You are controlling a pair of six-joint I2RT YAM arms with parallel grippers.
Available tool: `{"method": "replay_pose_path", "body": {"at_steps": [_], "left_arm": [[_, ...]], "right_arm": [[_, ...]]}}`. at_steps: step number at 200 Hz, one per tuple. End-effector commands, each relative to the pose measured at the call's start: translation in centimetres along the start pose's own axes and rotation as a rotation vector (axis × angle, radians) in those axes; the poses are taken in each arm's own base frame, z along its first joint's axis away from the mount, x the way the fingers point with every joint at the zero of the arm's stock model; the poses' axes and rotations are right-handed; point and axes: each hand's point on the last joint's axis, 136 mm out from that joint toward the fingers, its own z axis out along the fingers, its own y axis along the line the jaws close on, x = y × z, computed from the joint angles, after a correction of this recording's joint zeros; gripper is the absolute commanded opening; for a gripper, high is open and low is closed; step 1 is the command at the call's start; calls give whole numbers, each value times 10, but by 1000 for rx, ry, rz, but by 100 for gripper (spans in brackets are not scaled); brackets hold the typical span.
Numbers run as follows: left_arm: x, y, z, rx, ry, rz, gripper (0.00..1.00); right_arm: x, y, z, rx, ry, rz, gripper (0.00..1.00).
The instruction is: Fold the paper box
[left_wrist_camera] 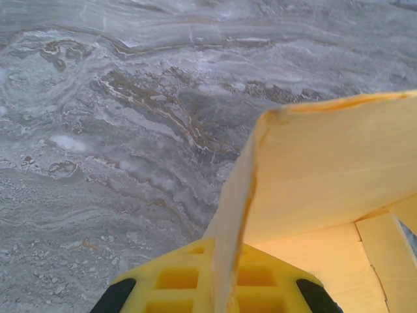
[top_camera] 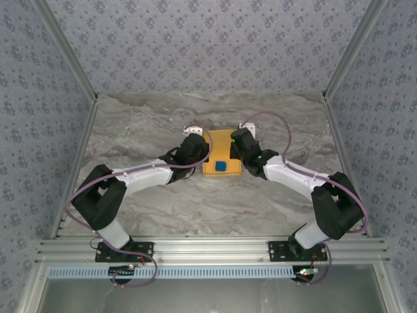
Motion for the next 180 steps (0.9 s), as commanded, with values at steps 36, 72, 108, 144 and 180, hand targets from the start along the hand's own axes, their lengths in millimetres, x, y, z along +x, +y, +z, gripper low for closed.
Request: {"method": "replay_pose_path", "body": {"at_steps": [36, 72, 108, 144, 180], "left_arm": [[-6, 16, -8, -158, -160, -87, 0], [4, 18, -11, -193, -178, -72, 0], [18, 21, -12, -212, -180, -61, 0], [35, 21, -20, -248, -201, -18, 0], [49, 23, -24, -247, -234, 13, 0]], "right_arm": [[1, -11, 7, 63, -63, 63, 1], [9, -12, 9, 61, -68, 61, 1], [19, -11, 10, 53, -68, 40, 1], [30, -8, 4, 29, -94, -4, 1], [40, -10, -3, 11, -117, -14, 1]]}}
